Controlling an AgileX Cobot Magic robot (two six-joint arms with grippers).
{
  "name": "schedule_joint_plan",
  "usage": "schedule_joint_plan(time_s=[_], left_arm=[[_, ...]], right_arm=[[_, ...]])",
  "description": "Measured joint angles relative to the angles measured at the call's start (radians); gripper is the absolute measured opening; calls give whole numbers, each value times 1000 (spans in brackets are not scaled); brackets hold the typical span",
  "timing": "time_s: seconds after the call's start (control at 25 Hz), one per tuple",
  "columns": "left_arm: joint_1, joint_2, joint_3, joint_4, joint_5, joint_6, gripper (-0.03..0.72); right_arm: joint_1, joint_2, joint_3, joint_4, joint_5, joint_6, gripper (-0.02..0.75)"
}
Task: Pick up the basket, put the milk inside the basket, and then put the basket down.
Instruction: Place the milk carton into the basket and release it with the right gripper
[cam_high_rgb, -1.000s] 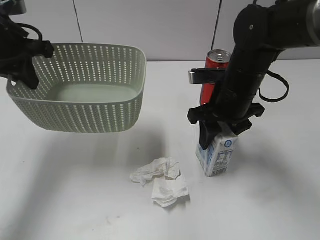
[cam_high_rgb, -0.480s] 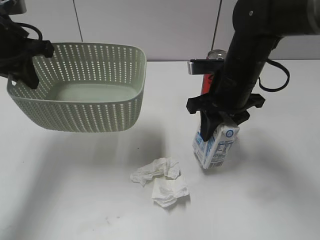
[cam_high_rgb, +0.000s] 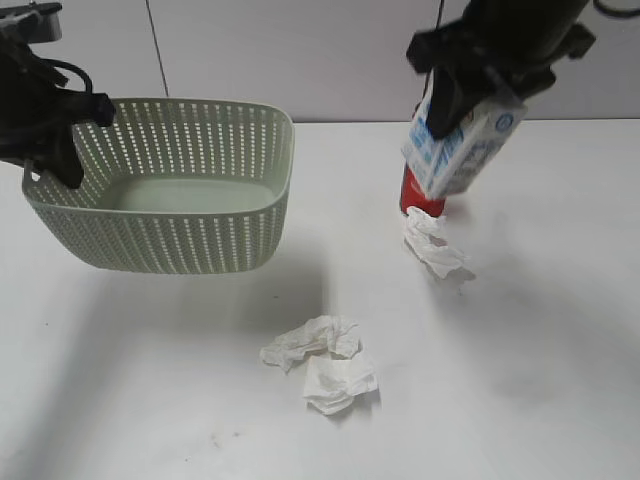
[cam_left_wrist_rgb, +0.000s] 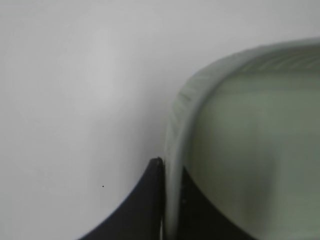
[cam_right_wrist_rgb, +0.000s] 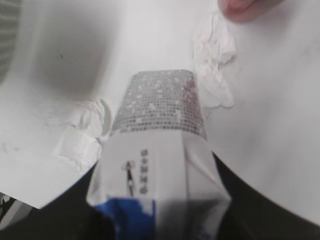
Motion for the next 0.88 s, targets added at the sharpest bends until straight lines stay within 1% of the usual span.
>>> schedule_joint_plan(time_s=[0.12,0.24,0.36,0.48,0.64,0.88], left_arm=[[0,27,0,-18,-23,0,0],[-1,34,0,-65,-66,0,0],[-17,36,0,-87,-93,0,0],[-44,36,0,-91,-104,0,0],[-73,36,0,-94,-108,0,0],[-81,36,0,-93,-113,0,0]], right_arm=[[0,-35,-86,50,6,-1,312],[0,-38,-154,170,-8,-20,312],[11,-36,-164,273,-58,-38,312],[52,-11,-169,299,-106,-59,312],[128,75,-170,306,-170,-75,312],[200,207,-170,311,-275,-77,312]])
